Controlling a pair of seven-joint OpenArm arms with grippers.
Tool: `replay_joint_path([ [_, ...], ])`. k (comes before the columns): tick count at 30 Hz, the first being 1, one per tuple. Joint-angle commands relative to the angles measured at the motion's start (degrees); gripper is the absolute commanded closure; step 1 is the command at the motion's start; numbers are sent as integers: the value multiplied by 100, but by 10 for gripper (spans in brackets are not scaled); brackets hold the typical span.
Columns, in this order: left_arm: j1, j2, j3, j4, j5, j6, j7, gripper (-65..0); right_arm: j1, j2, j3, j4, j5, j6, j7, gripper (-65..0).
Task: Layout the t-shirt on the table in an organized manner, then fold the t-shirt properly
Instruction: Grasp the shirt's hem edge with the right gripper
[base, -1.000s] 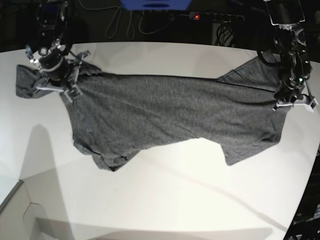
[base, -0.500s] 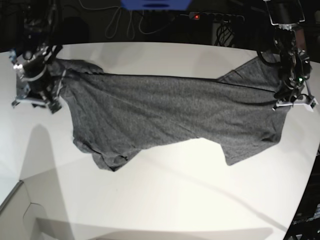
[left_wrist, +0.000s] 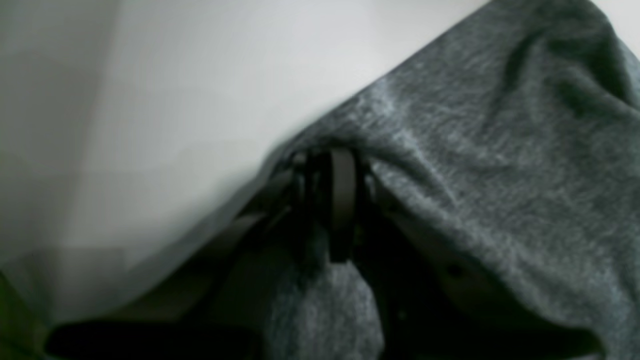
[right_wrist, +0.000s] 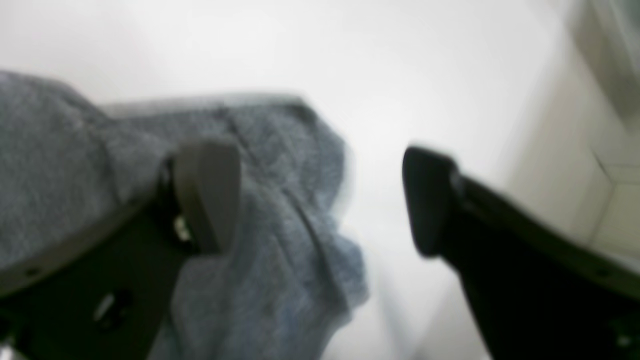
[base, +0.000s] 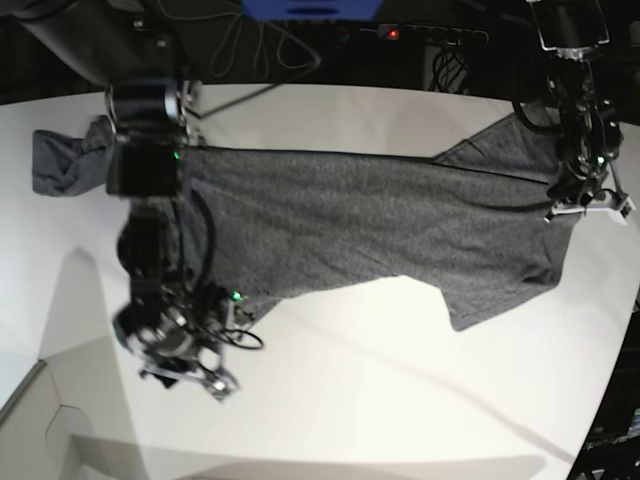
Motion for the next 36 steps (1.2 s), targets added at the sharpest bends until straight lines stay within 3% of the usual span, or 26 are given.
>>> replay_joint_path([
  [1, -53, -92, -31, 93, 33, 10, -97, -66, 348, -4, 22, -240, 17, -25, 264, -516],
  [8, -53, 39, -75, 190, 68, 18, -97, -66, 586, -30, 14, -2403, 26, -25, 2445, -518],
  [14, -53, 57, -75, 199, 77, 18, -97, -66, 577, 172, 163, -2930, 43, -25, 3236, -518],
  [18, -53, 57, -75, 172, 77, 18, -97, -66, 586, 234, 770, -2930, 43, -25, 3464, -518],
  [24, -53, 66, -75, 155, 77, 18, -97, -66, 682, 330, 910, -2974, 43, -25, 3561, -518],
  [34, -53, 66, -75, 155, 68, 18, -97, -66, 498, 339, 910, -3378, 26, -926, 3579, -515],
  [36, -53, 66, -75, 155, 68, 18, -97, -66, 489, 348, 910, -3422, 26, -952, 3579, -514],
])
